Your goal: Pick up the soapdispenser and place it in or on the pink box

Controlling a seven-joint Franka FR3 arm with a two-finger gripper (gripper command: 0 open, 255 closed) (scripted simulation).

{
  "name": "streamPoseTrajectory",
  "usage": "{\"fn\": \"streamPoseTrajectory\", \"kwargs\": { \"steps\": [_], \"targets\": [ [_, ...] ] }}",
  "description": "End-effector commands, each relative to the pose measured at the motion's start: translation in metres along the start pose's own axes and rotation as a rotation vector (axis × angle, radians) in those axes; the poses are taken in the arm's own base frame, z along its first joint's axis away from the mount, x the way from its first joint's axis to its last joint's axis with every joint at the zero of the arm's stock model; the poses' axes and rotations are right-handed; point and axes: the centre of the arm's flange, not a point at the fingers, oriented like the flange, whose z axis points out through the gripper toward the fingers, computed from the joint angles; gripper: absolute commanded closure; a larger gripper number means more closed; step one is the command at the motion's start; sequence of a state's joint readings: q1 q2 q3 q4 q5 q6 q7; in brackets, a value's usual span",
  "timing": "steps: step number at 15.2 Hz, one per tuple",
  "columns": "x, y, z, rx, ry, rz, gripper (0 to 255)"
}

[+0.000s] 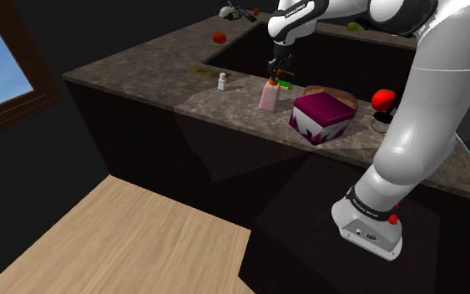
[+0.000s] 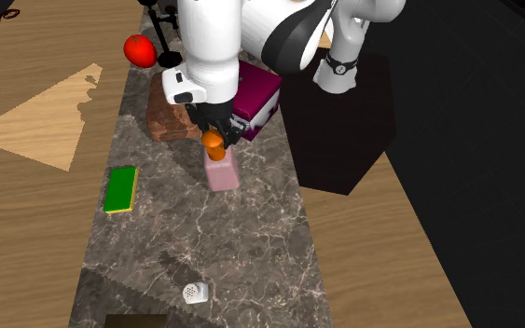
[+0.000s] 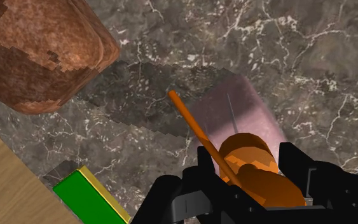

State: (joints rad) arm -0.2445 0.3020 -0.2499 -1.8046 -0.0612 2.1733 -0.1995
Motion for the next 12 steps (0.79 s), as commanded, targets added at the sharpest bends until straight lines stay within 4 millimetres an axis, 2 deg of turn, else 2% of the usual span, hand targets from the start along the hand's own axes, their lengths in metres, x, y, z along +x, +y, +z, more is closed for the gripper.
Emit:
{"fn": "streamPoseTrajectory", "kwargs": {
  "steps": [1,6,12],
  "targets": [
    [0.000,0.000,0.000,0.000,0.000,0.000,255],
    [0.000,0.000,0.000,0.000,0.000,0.000,255],
    [0.001,0.004,-0.031,0.000,0.000,0.000,255]
  ]
}}
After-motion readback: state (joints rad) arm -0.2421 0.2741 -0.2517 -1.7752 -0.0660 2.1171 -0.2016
